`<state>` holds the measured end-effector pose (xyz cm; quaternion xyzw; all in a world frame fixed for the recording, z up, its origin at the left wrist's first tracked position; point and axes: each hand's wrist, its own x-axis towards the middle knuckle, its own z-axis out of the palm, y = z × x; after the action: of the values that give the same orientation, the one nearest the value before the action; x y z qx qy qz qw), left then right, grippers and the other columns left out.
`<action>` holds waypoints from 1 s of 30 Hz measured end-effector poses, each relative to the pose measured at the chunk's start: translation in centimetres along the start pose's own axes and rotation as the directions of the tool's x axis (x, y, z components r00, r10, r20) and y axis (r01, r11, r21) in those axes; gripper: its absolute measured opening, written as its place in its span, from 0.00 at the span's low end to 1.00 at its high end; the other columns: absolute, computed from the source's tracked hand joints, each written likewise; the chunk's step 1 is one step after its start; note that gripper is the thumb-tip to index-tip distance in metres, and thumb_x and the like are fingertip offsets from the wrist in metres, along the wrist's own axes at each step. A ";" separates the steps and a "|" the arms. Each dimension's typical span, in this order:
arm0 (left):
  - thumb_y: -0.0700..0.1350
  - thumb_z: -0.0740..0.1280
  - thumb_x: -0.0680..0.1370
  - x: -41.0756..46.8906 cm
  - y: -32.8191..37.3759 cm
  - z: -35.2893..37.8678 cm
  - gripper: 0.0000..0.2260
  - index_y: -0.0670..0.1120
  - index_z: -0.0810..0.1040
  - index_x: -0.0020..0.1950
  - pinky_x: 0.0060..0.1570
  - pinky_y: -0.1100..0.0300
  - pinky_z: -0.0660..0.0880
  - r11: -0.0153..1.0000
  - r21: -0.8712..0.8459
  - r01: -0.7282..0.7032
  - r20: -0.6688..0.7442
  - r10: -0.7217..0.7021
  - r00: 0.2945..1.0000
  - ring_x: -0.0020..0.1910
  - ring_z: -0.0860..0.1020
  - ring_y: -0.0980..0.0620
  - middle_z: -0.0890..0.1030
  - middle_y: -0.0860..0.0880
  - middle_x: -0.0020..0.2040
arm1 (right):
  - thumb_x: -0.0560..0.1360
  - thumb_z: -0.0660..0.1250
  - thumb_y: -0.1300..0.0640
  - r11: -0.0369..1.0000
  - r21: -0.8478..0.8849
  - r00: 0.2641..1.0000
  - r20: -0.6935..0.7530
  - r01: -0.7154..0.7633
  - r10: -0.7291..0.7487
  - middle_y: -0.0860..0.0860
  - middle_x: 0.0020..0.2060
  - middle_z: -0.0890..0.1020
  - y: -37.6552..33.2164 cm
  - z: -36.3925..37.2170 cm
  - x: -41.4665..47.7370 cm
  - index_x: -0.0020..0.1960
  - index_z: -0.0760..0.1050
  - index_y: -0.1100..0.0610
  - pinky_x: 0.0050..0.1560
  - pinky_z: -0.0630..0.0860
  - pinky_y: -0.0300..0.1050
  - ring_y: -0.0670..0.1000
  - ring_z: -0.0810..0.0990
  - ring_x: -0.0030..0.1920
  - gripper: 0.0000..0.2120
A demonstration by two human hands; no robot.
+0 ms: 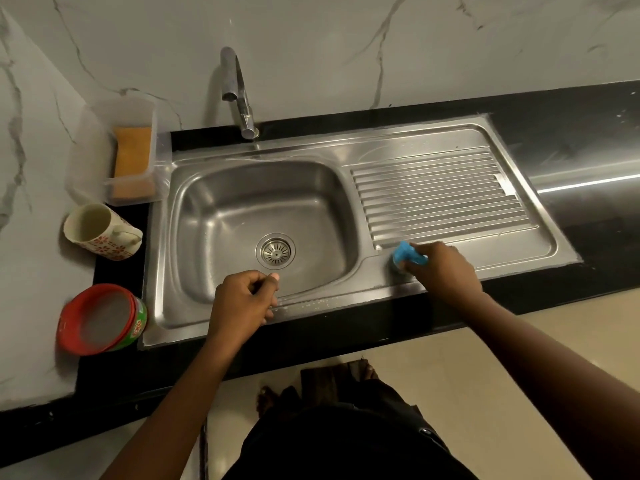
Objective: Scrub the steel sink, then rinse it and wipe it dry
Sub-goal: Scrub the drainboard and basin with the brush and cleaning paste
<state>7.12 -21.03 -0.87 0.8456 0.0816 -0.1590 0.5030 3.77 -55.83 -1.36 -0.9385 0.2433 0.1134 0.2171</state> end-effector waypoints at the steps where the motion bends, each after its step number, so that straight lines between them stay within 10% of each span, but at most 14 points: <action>1: 0.51 0.70 0.83 -0.1 0.1 0.2 0.12 0.47 0.85 0.44 0.36 0.53 0.84 1.000 0.006 -0.001 0.003 0.001 1.000 0.31 0.84 0.52 0.86 0.49 0.34 | 0.77 0.71 0.38 1.000 0.031 1.000 -0.011 -0.006 0.007 0.52 0.54 0.85 -0.6 0.2 0.2 0.70 0.77 0.49 0.50 0.82 0.50 0.48 0.82 0.46 0.26; 8: 0.52 0.70 0.83 -0.1 0.8 1.0 0.12 0.48 0.85 0.44 0.36 0.54 0.83 1.000 0.025 -0.008 0.032 0.007 0.999 0.32 0.84 0.52 0.86 0.49 0.35 | 0.77 0.70 0.37 0.980 0.067 0.964 0.179 0.188 -0.198 0.50 0.58 0.83 -8.2 6.4 -2.5 0.73 0.73 0.45 0.59 0.81 0.51 0.48 0.82 0.54 0.27; 19: 0.51 0.70 0.83 -0.5 1.0 2.2 0.12 0.47 0.85 0.44 0.34 0.56 0.82 1.000 0.015 -0.004 0.028 0.003 1.000 0.30 0.83 0.53 0.86 0.49 0.35 | 0.77 0.71 0.39 0.994 0.110 1.000 -0.008 0.020 -0.019 0.50 0.53 0.85 -0.2 0.4 0.9 0.69 0.77 0.49 0.49 0.83 0.49 0.46 0.82 0.45 0.24; 30: 0.52 0.70 0.83 -0.4 2.8 5.3 0.11 0.48 0.85 0.44 0.35 0.56 0.82 1.000 0.013 -0.012 0.056 0.011 0.998 0.31 0.84 0.53 0.86 0.49 0.35 | 0.74 0.72 0.34 0.996 -0.015 0.987 0.138 0.088 -0.085 0.47 0.51 0.83 3.0 -0.8 1.1 0.70 0.75 0.45 0.43 0.81 0.43 0.43 0.80 0.42 0.29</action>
<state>6.57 -27.06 -0.75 0.8447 0.0614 -0.1803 0.5002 3.30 -58.98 -2.09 -0.9404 0.1858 0.1708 0.2281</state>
